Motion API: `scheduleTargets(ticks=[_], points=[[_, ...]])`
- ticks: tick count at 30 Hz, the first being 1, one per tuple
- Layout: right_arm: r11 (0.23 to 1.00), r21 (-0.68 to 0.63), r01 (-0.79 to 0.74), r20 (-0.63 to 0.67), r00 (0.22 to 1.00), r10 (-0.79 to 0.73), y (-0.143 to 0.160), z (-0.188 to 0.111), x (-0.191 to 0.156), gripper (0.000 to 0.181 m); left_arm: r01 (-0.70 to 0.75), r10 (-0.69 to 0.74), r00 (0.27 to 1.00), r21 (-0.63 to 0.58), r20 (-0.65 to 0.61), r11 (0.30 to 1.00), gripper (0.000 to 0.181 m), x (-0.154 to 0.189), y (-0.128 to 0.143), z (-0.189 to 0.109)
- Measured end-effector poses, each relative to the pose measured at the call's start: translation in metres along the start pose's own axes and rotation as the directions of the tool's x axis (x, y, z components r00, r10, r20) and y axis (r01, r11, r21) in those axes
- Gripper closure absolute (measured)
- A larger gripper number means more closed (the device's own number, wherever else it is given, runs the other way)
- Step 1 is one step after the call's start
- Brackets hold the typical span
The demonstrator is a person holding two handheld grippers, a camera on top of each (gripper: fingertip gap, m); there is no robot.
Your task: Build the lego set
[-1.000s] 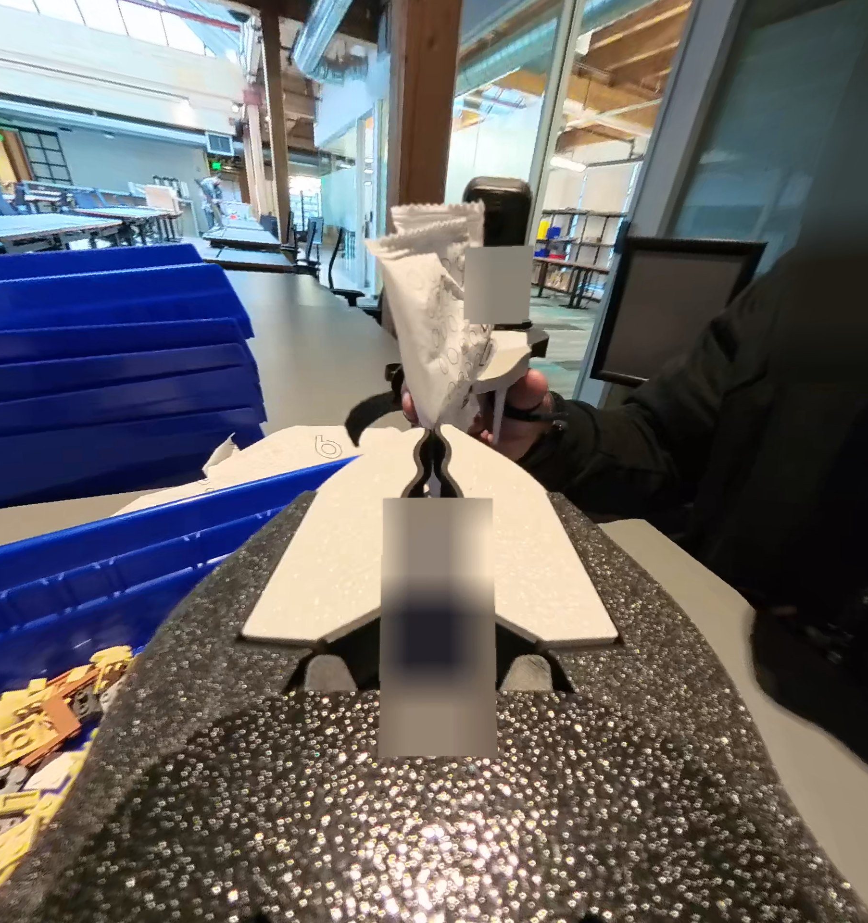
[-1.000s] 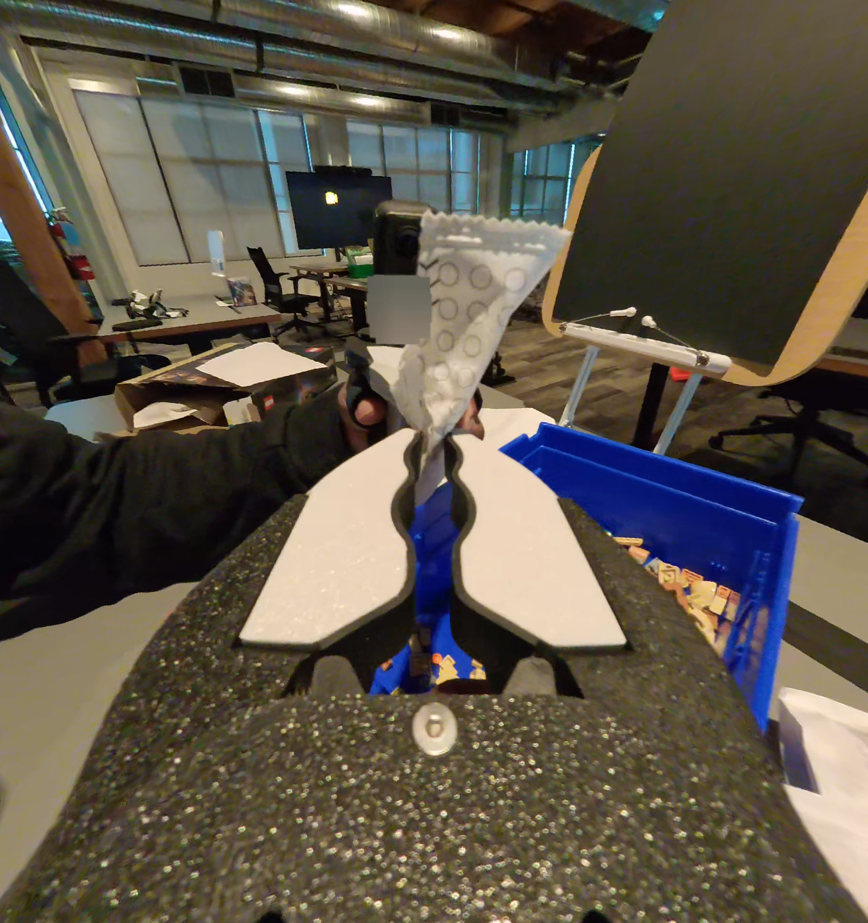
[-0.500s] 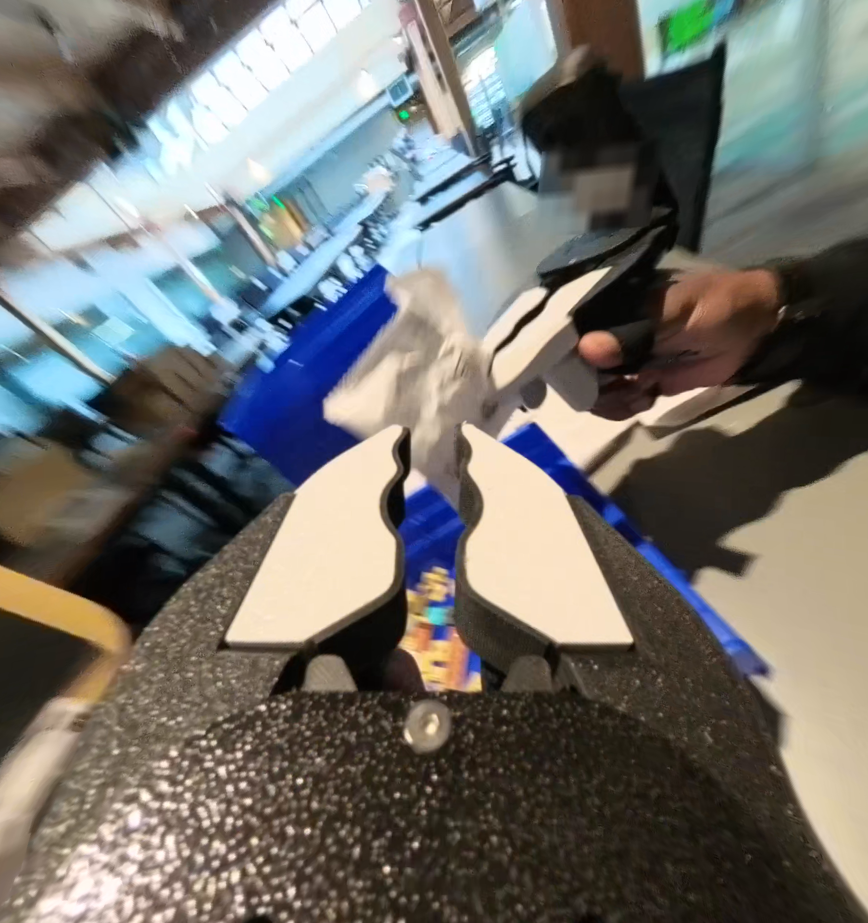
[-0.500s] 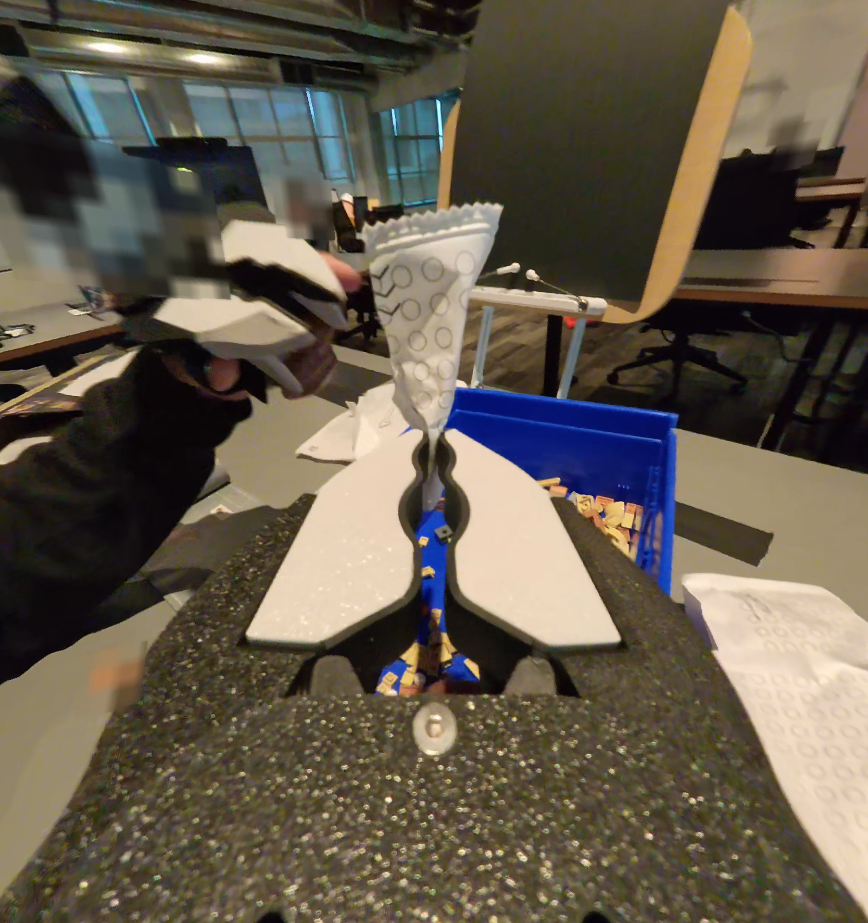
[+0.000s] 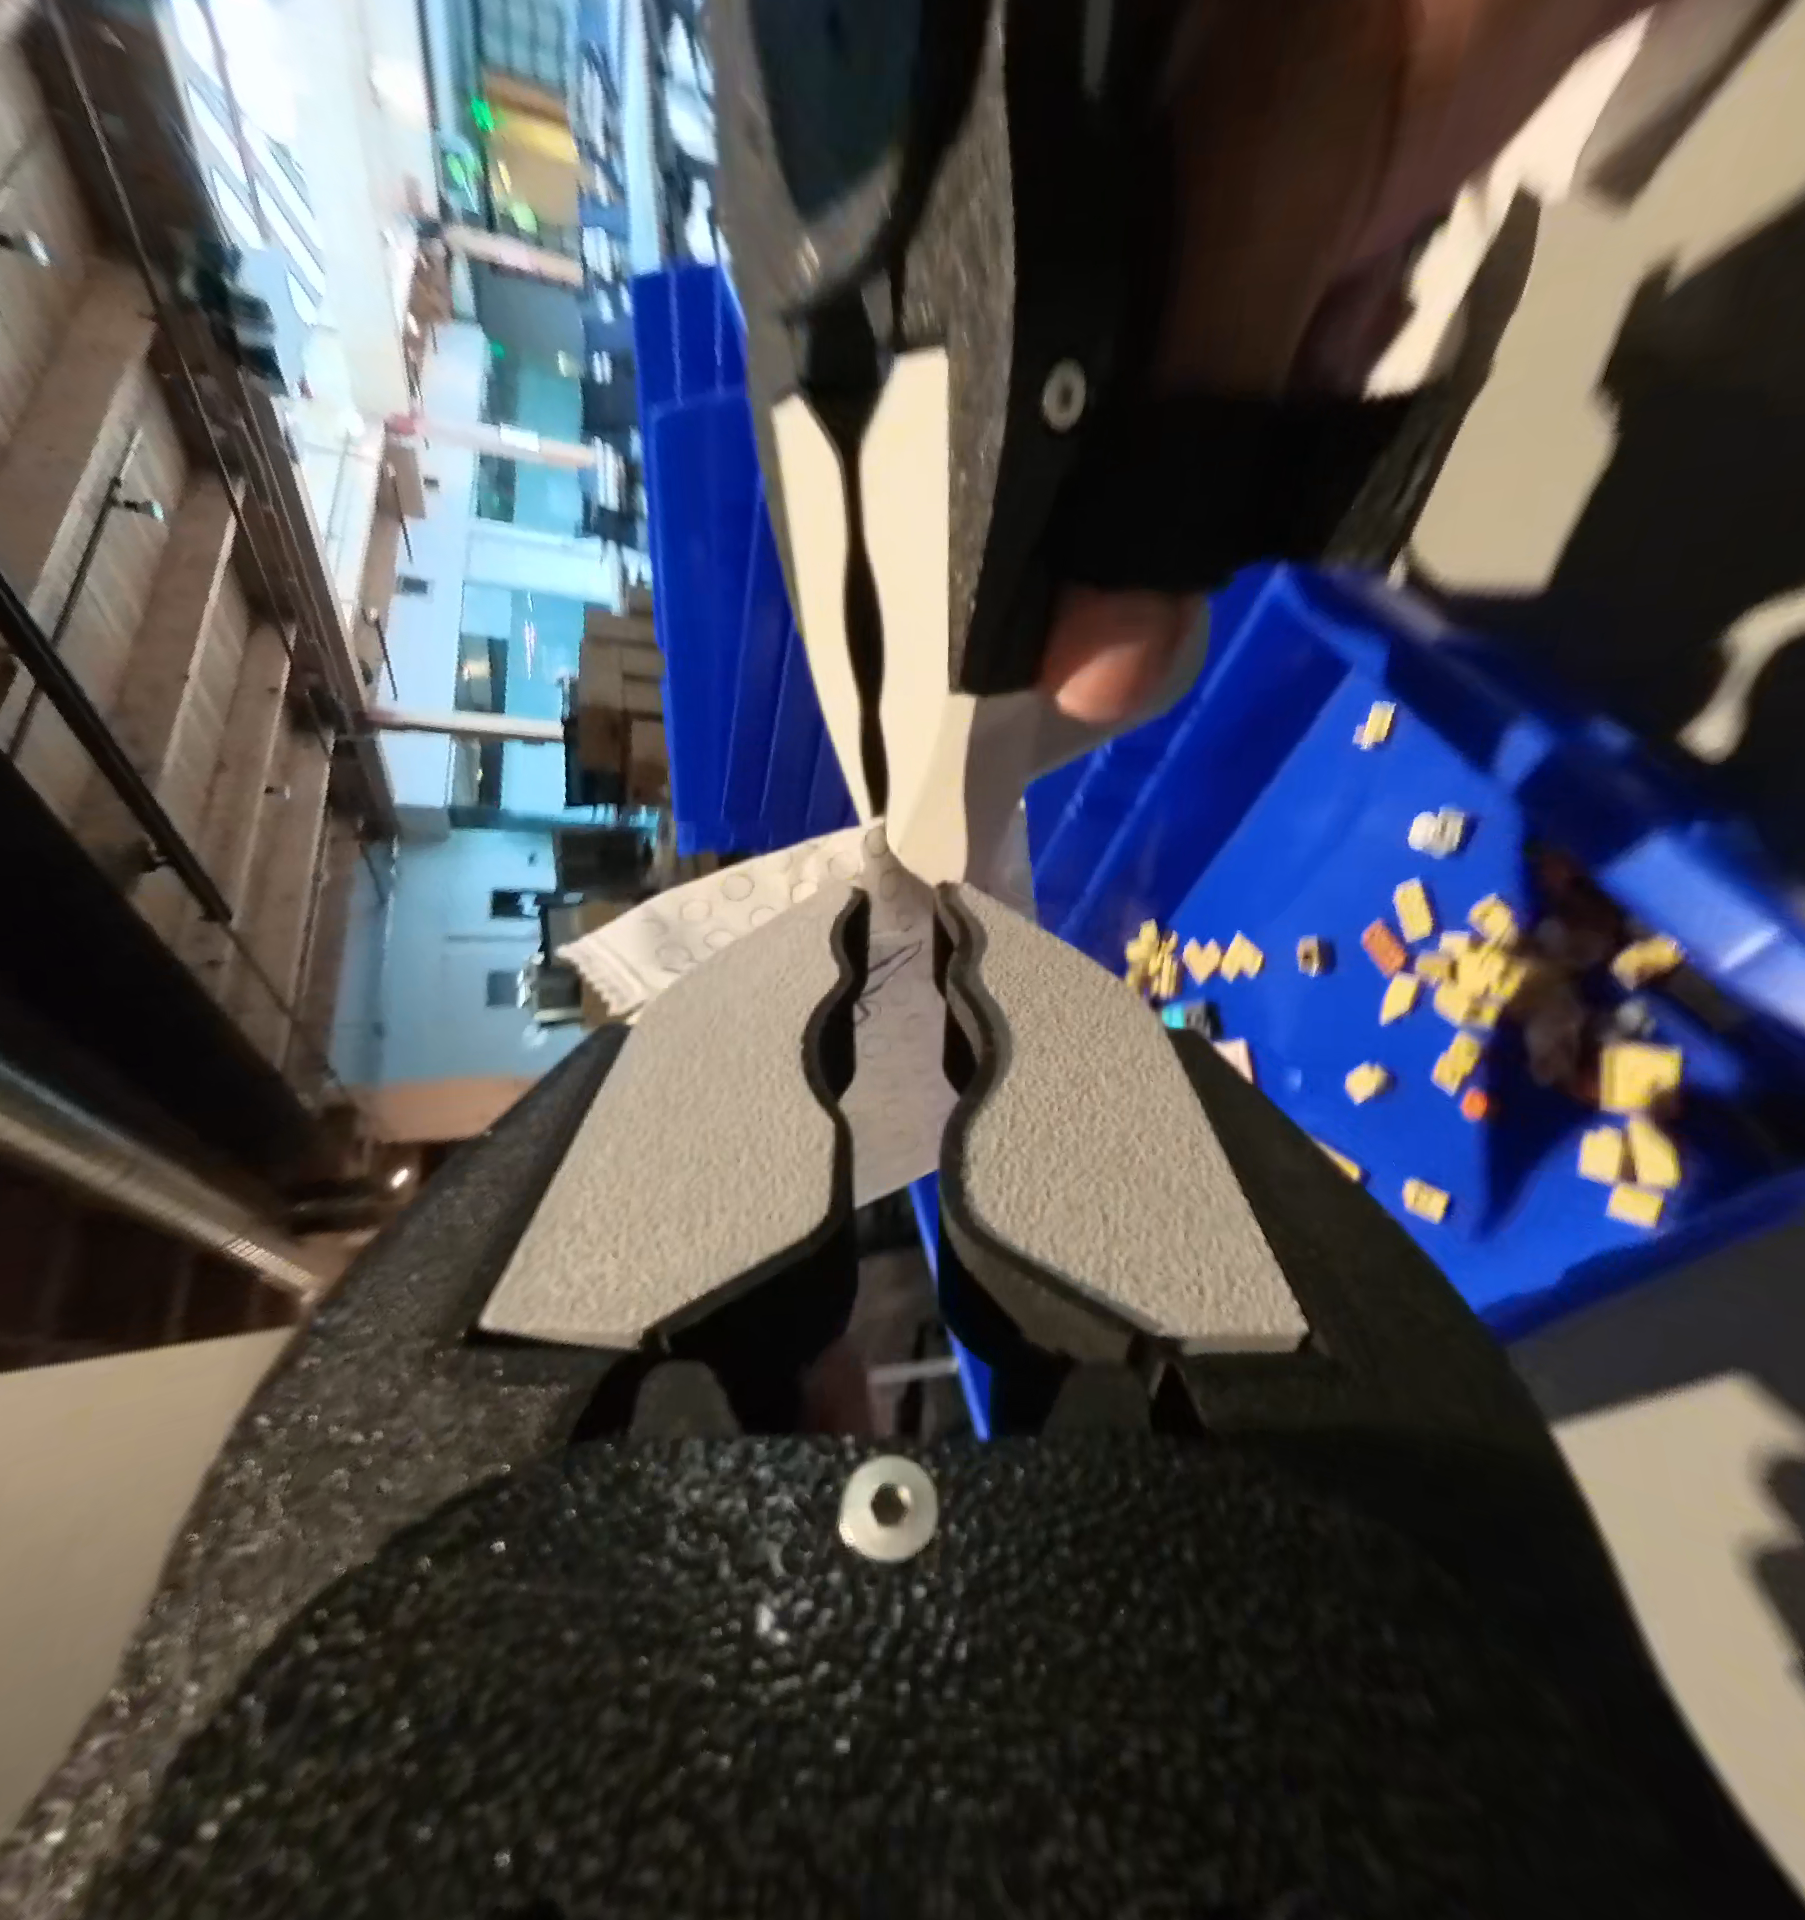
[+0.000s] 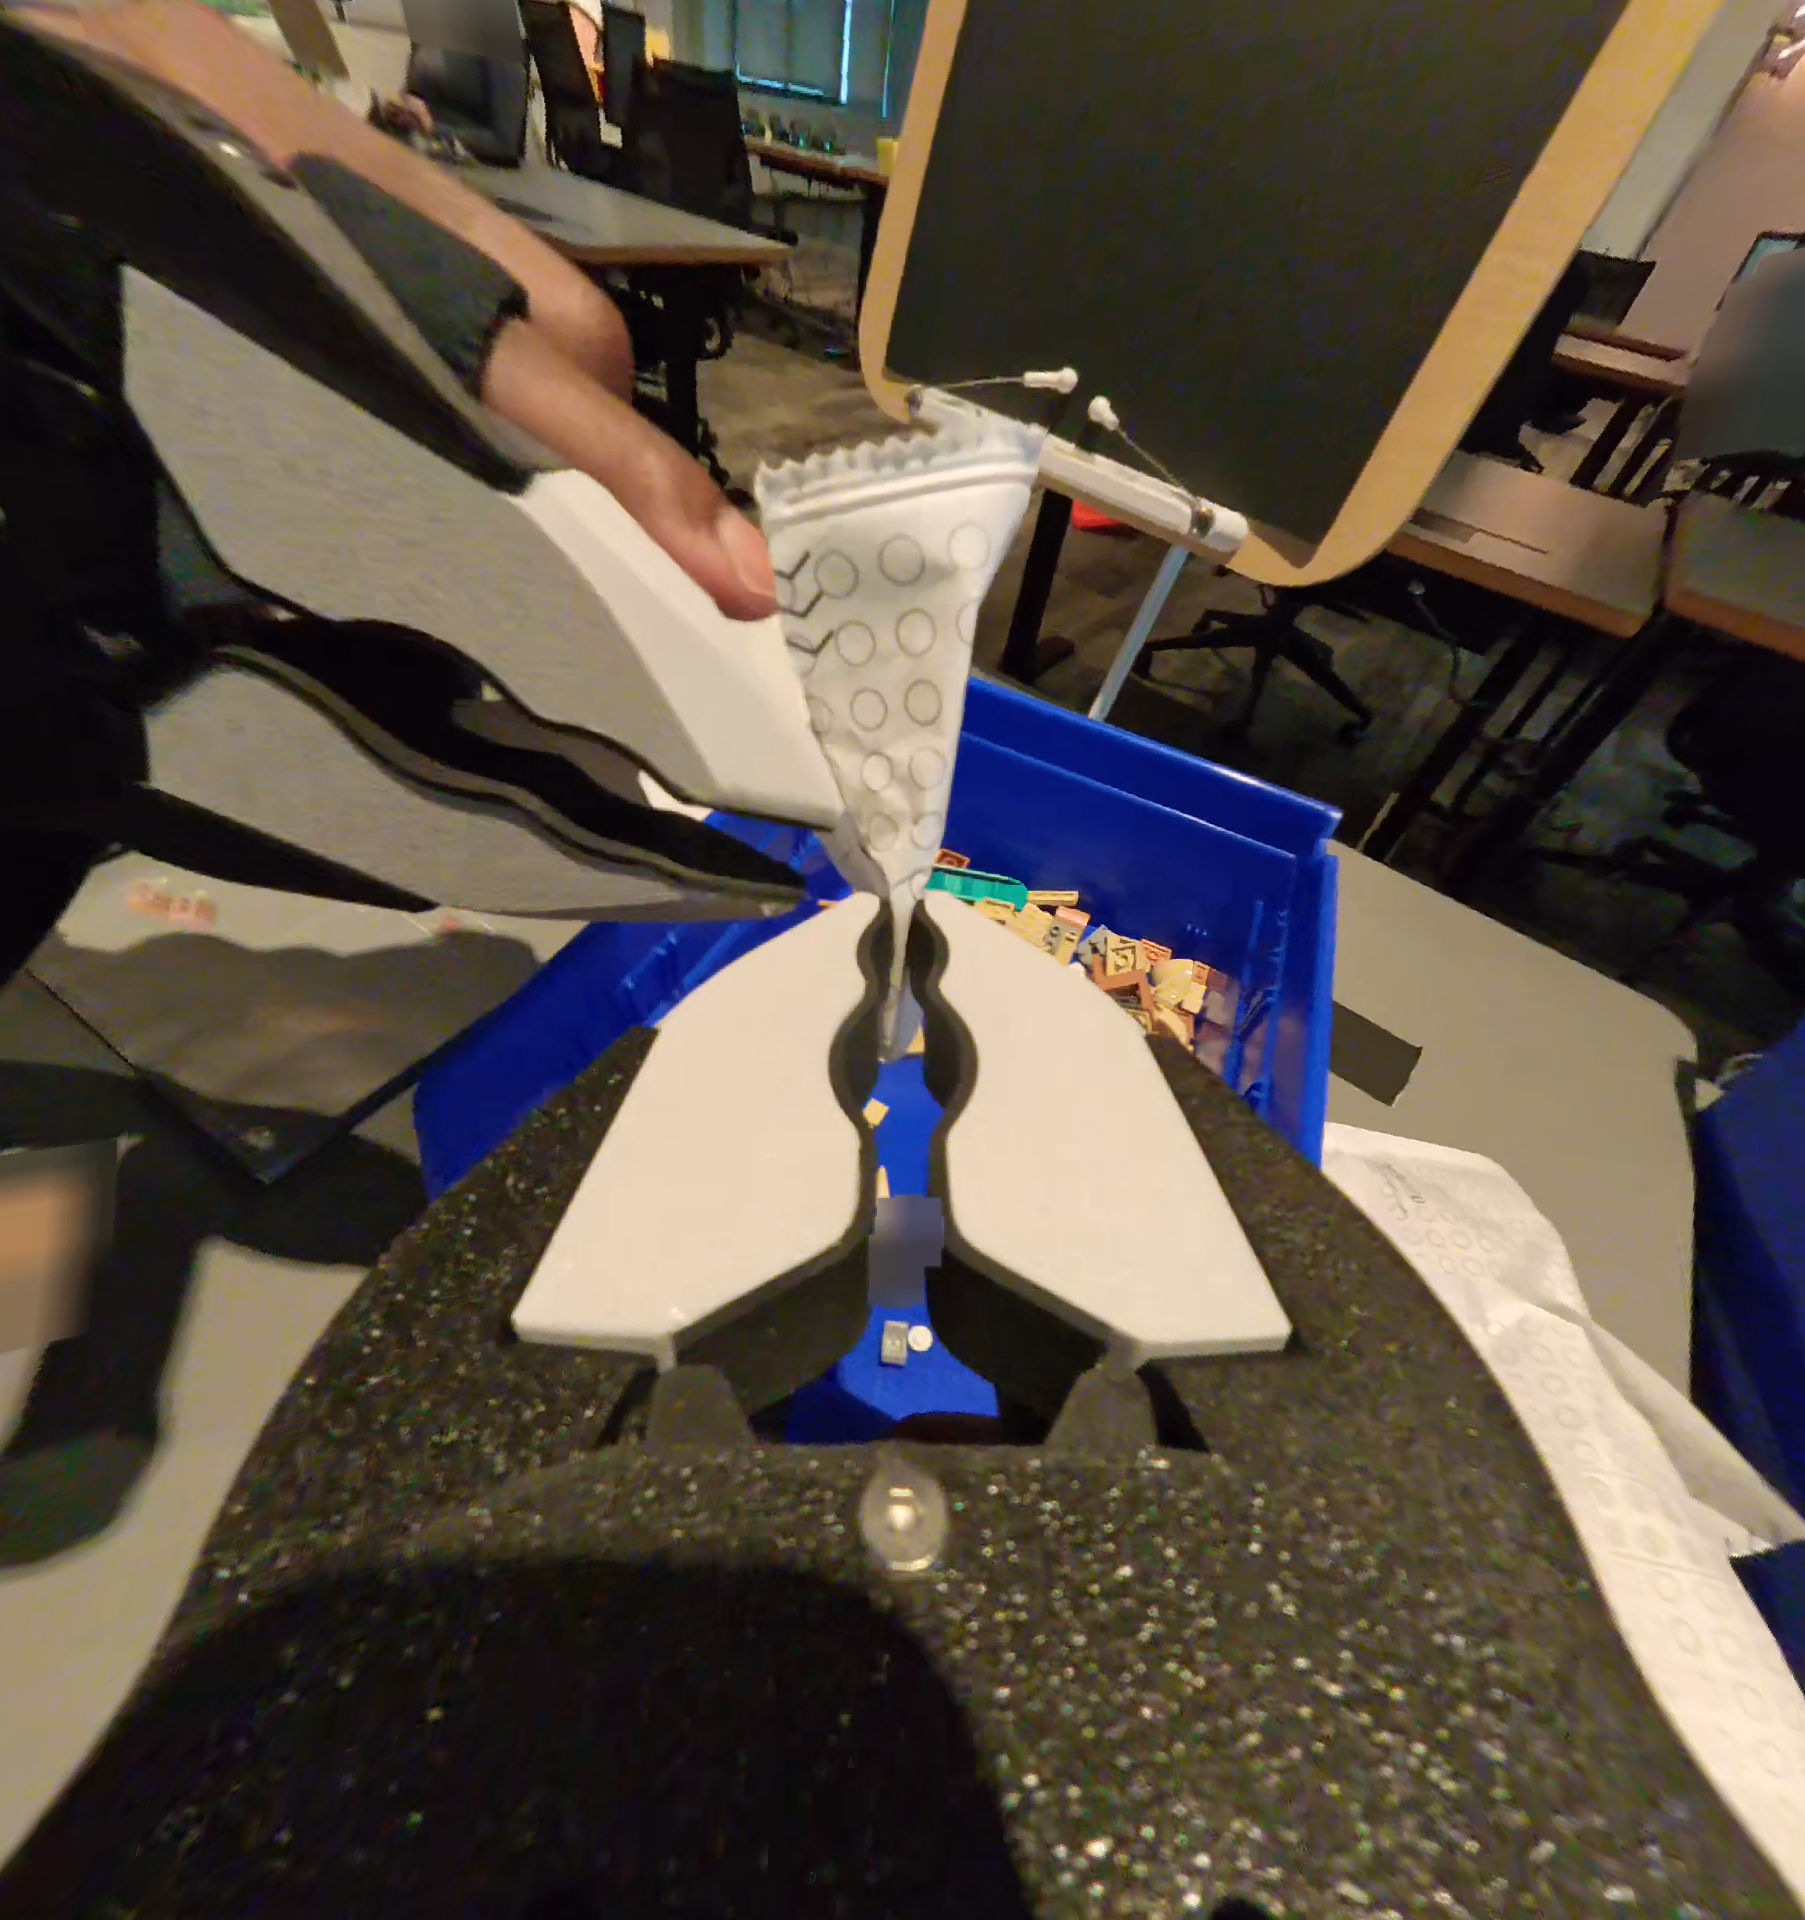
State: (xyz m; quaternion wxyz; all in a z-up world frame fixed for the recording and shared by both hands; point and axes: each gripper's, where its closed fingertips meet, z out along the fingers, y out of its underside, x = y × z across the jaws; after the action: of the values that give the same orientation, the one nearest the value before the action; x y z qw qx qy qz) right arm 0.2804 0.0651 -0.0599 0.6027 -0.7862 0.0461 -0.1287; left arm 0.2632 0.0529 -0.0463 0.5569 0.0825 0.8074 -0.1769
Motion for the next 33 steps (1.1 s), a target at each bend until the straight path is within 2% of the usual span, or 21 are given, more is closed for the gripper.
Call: scheduleTargets(ticks=[7, 12, 18, 33], points=[[1.000, 0.001, 0.010, 0.006, 1.000, -0.010, -0.001, 0.000, -0.003, 0.179, -0.077, 0.075, 0.997, -0.106, -0.027, 0.991, 0.172, 0.010, 0.012, 0.008], [0.999, -0.008, 0.033, 0.007, 0.999, -0.033, 0.001, 0.002, -0.005, 0.179, -0.098, 0.094, 0.995, -0.140, -0.035, 0.985, 0.178, 0.011, 0.017, 0.009], [1.000, 0.018, 0.013, 0.025, 1.000, -0.014, -0.002, 0.000, -0.003, 0.179, -0.101, 0.097, 0.995, -0.119, -0.035, 0.988, 0.181, 0.010, 0.016, 0.009], [0.979, 0.071, -0.190, 0.197, 0.965, 0.173, -0.005, 0.000, -0.010, 0.180, -0.095, 0.084, 0.990, -0.090, -0.112, 0.991, 0.181, 0.019, 0.015, -0.001]])
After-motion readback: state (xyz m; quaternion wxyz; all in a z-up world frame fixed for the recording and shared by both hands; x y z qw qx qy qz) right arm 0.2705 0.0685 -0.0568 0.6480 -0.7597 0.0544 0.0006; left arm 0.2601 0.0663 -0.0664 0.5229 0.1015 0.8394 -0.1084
